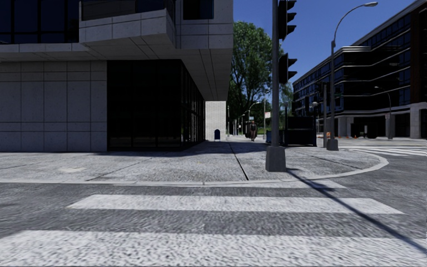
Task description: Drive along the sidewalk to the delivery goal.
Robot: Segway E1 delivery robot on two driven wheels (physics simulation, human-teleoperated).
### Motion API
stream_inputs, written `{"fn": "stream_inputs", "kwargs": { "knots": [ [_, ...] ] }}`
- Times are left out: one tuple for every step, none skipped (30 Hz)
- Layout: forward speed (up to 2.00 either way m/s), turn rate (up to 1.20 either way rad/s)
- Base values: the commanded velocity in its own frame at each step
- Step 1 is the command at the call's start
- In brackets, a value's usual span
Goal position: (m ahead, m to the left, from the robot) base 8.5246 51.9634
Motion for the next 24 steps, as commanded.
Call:
{"fn": "stream_inputs", "kwargs": {
  "knots": [
    [2.00,0.00],
    [2.00,0.00],
    [2.00,0.00],
    [2.00,0.06],
    [2.00,0.11],
    [2.00,0.14],
    [2.00,0.15],
    [2.00,0.17],
    [2.00,0.17],
    [2.00,0.18],
    [2.00,0.18],
    [2.00,0.19],
    [2.00,0.20],
    [2.00,0.21],
    [2.00,0.21],
    [2.00,0.22],
    [2.00,0.22],
    [2.00,0.23],
    [2.00,0.24],
    [2.00,0.25],
    [2.00,0.27],
    [2.00,0.27],
    [2.00,0.28],
    [2.00,0.28]
  ]
}}
